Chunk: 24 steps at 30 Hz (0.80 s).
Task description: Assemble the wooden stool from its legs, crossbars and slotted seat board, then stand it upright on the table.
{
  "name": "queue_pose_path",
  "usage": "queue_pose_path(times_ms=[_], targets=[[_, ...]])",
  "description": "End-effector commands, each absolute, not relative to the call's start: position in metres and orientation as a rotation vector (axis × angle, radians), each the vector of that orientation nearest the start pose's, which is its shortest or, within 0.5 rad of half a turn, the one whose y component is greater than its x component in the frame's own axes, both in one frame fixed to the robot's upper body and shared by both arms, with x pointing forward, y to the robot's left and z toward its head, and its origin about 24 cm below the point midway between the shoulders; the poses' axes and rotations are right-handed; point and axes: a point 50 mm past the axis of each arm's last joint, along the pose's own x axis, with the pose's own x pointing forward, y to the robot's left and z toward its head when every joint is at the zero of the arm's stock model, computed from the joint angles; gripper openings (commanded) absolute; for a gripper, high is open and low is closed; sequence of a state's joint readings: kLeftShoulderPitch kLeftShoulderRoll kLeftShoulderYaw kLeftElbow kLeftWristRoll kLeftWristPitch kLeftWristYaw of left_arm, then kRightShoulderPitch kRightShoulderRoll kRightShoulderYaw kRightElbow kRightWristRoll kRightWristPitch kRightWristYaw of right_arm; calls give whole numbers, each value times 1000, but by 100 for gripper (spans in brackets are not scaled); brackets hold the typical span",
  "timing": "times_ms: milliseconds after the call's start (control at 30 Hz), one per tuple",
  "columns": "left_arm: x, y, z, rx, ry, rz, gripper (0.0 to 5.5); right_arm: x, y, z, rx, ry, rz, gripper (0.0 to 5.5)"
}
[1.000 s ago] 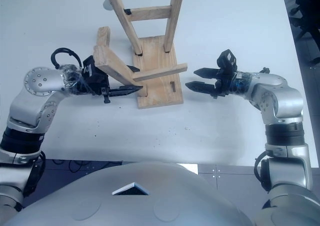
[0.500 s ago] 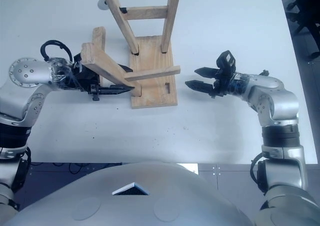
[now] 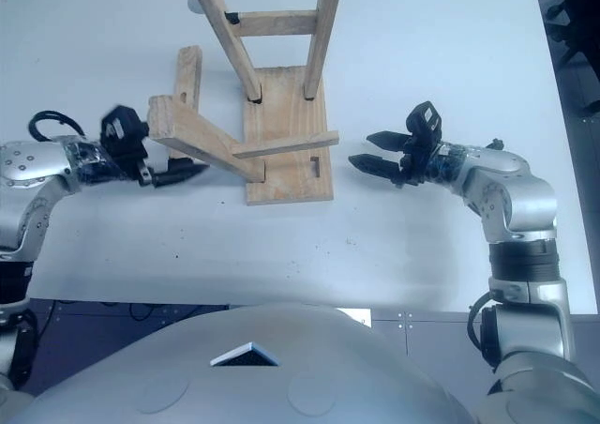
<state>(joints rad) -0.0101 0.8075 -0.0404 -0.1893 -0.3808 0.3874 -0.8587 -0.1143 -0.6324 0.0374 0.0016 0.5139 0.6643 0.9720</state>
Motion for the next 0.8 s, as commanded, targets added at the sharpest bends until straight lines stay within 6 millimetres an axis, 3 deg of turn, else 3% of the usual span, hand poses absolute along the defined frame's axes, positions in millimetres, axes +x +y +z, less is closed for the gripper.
queue_pose_path(times_ms=[33, 267, 500, 800], targets=[[228, 224, 78, 234, 377, -592, 362, 238, -208, 53, 175, 560, 942, 360], [222, 215, 53, 121, 477, -265, 362, 237, -207, 52, 183, 558, 929, 360], [218, 212, 40, 101, 593, -170, 362, 236, -207, 50, 182, 568, 928, 360], [215, 222, 35, 115, 671, -170, 236, 235, -207, 50, 185, 564, 916, 360]])
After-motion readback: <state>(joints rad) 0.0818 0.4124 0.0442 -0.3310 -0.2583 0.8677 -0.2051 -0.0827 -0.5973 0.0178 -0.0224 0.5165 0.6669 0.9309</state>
